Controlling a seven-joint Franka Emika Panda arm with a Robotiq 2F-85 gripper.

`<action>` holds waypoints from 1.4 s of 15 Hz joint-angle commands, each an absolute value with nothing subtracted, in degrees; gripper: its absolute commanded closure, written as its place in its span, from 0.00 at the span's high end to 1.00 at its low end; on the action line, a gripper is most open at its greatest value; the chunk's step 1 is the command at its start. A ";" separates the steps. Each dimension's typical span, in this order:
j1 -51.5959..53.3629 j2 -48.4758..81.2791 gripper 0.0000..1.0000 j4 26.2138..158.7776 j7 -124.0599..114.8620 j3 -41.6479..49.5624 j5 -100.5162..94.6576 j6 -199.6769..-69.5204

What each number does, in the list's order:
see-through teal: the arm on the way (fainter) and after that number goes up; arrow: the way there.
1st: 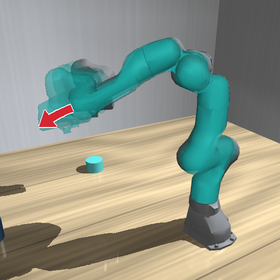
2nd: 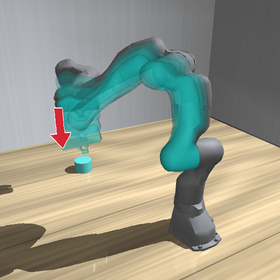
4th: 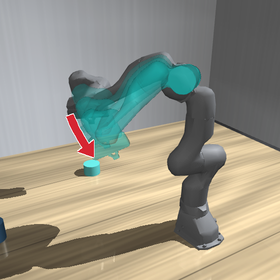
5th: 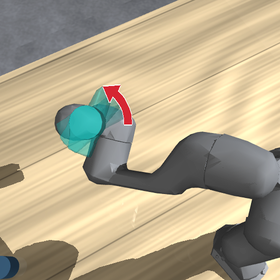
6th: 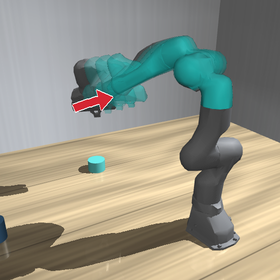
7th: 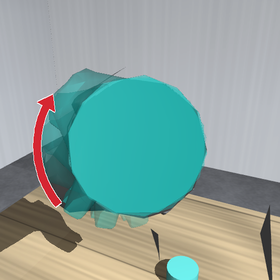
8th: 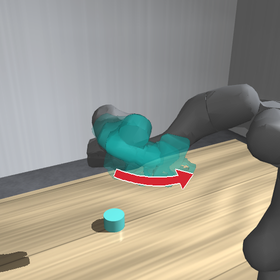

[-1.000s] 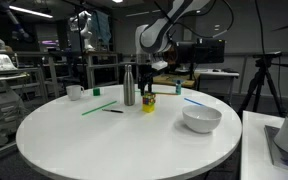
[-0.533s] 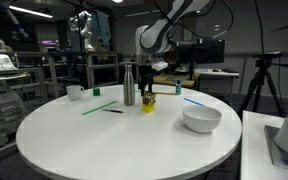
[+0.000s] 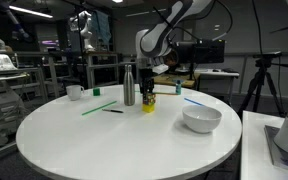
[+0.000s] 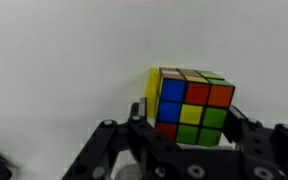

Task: Put the Rubik's cube in the bowl

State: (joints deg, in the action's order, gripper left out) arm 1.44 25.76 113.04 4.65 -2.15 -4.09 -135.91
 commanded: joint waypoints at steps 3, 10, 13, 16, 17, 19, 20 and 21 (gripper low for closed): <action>2.37 21.38 0.34 114.85 1.52 -1.29 -4.69 -133.98; 1.81 6.95 0.34 124.03 -6.74 1.20 -6.32 -132.06; 0.74 -1.09 0.34 131.54 -10.89 2.13 -5.44 -132.13; -0.55 -7.63 0.34 139.12 -14.50 2.70 -4.34 -133.07; -1.20 -9.55 0.34 141.84 -15.59 2.90 -3.92 -133.72; -2.53 -13.17 0.34 147.07 -17.45 3.14 -2.91 -135.08; -3.16 -14.81 0.34 149.59 -18.29 3.17 -2.30 -135.99; -3.75 -16.14 0.34 152.07 -19.16 3.18 -1.36 -137.00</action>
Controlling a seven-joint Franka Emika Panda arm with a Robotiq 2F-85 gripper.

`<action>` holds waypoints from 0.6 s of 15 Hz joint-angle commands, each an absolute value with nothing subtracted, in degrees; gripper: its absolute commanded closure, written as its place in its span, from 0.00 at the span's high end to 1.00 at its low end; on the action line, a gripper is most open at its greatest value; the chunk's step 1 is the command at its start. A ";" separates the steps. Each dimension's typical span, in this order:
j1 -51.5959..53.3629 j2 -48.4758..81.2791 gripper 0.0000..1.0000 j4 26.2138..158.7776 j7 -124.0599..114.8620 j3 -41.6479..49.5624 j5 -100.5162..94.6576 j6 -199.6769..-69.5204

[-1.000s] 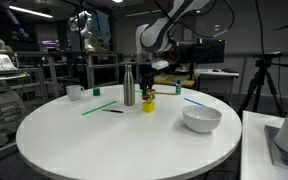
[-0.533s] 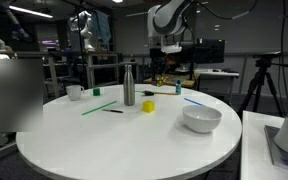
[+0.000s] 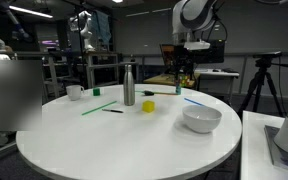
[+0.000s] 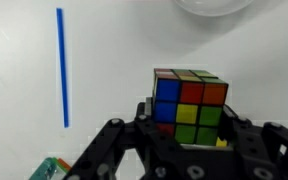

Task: Put the Rubik's cube in the bowl

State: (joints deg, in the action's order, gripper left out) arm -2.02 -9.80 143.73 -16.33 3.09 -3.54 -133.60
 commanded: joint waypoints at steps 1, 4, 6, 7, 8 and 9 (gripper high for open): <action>-4.32 -17.09 0.34 154.31 -19.90 3.12 -0.72 -138.58; -5.19 -19.65 0.34 160.29 -21.82 2.29 1.39 -142.82; -5.43 -21.12 0.34 163.81 -23.76 1.25 2.08 -144.73; -5.06 -17.84 0.34 159.70 -24.54 0.86 3.10 -143.26; -5.11 -18.06 0.34 160.54 -26.74 -0.38 2.67 -143.15; -4.80 -18.57 0.34 160.40 -28.75 -1.48 2.81 -142.49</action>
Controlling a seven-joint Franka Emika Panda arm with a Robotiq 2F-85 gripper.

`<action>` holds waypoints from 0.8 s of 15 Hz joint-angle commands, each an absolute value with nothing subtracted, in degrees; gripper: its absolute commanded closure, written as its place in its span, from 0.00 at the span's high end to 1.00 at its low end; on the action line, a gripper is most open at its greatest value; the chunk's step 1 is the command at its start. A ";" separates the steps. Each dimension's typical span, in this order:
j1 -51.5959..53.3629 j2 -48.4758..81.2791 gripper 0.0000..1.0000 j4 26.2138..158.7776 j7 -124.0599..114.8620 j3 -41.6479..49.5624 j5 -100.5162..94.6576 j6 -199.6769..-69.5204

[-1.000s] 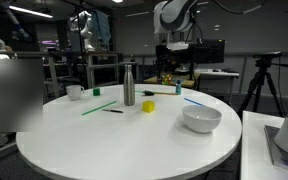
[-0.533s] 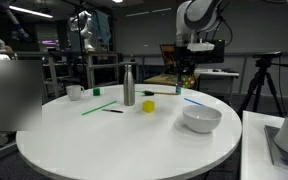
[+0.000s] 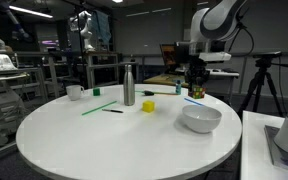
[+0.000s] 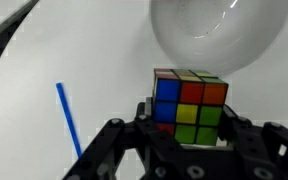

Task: Put the Rubik's cube in the bowl

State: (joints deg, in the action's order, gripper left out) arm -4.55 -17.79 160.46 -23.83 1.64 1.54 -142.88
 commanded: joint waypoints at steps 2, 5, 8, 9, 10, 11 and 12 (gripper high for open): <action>-4.13 -18.95 0.34 160.21 -33.58 -4.10 3.09 -141.95; -2.71 -19.38 0.34 160.03 -41.41 -8.04 3.97 -141.98; -0.73 -19.40 0.34 159.83 -48.78 -11.06 5.00 -142.20; 0.04 -19.39 0.34 159.77 -51.60 -12.14 5.22 -142.11; 0.48 -19.26 0.34 159.73 -54.26 -13.02 4.78 -142.40; 1.15 -19.61 0.34 159.71 -56.77 -13.86 4.69 -142.30; 1.68 -19.55 0.34 159.68 -59.08 -14.55 4.42 -142.36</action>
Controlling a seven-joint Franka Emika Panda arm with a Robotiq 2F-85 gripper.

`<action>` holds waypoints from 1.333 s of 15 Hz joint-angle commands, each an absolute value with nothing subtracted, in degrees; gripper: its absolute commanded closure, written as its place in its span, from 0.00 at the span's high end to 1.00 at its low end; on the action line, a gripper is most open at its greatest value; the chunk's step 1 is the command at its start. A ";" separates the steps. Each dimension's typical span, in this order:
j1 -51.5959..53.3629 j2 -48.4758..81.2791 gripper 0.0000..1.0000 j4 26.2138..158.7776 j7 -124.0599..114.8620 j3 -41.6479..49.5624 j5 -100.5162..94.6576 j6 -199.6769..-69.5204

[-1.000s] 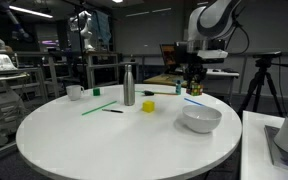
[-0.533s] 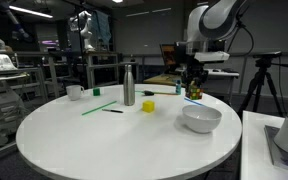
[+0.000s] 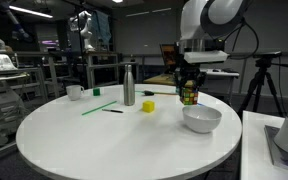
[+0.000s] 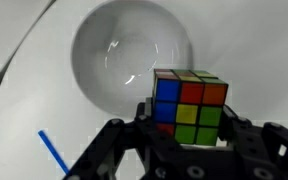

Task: Put the Rubik's cube in the bowl

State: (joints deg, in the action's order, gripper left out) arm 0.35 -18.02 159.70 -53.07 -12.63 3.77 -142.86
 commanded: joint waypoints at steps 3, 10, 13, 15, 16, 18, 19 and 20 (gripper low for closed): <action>2.56 -18.36 0.34 159.62 -64.29 -15.87 3.41 -143.06; 2.78 -17.50 0.34 159.63 -67.06 -16.31 2.17 -143.70; 2.36 -16.68 0.34 159.63 -66.27 -15.80 1.61 -144.16; 1.77 -15.80 0.34 159.63 -65.97 -15.43 0.69 -144.88; 1.49 -15.35 0.34 159.64 -65.78 -15.19 0.18 -145.40; 1.20 -14.68 0.34 159.65 -65.33 -14.65 -0.69 -146.34; 0.95 -14.09 0.34 159.65 -65.33 -14.43 -1.35 -147.23; 0.67 -13.51 0.34 159.66 -65.26 -14.15 -1.91 -147.98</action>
State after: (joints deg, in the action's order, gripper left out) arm 1.50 -15.65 159.67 -64.95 -15.14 0.46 -144.76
